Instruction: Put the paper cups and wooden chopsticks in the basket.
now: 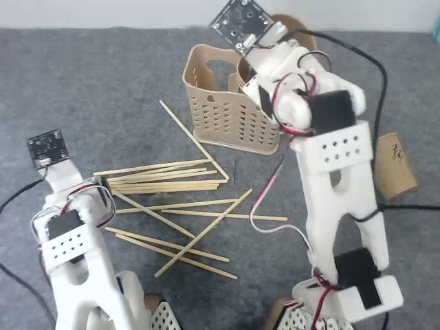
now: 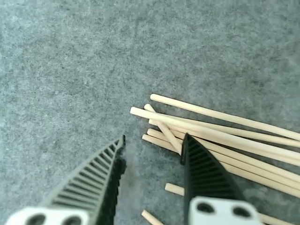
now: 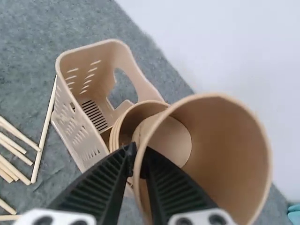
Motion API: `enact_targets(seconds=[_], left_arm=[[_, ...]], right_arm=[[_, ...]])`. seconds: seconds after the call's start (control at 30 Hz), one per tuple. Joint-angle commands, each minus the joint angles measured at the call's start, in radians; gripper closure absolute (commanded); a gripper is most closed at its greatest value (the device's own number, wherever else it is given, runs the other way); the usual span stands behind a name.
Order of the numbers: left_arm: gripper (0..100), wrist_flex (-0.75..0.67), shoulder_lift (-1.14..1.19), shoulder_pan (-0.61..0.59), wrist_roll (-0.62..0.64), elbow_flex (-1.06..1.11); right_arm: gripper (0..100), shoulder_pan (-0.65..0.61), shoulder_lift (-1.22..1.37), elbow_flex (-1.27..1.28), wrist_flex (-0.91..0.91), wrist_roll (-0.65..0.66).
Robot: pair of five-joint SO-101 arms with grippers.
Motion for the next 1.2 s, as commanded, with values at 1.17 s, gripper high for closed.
enact_targets(seconds=[1.17], left_arm=[[81,0.580,-0.015,0.160,-0.078,-0.364]], right_arm=[[92.0,0.792,-0.625,0.658,0.114,-0.450]])
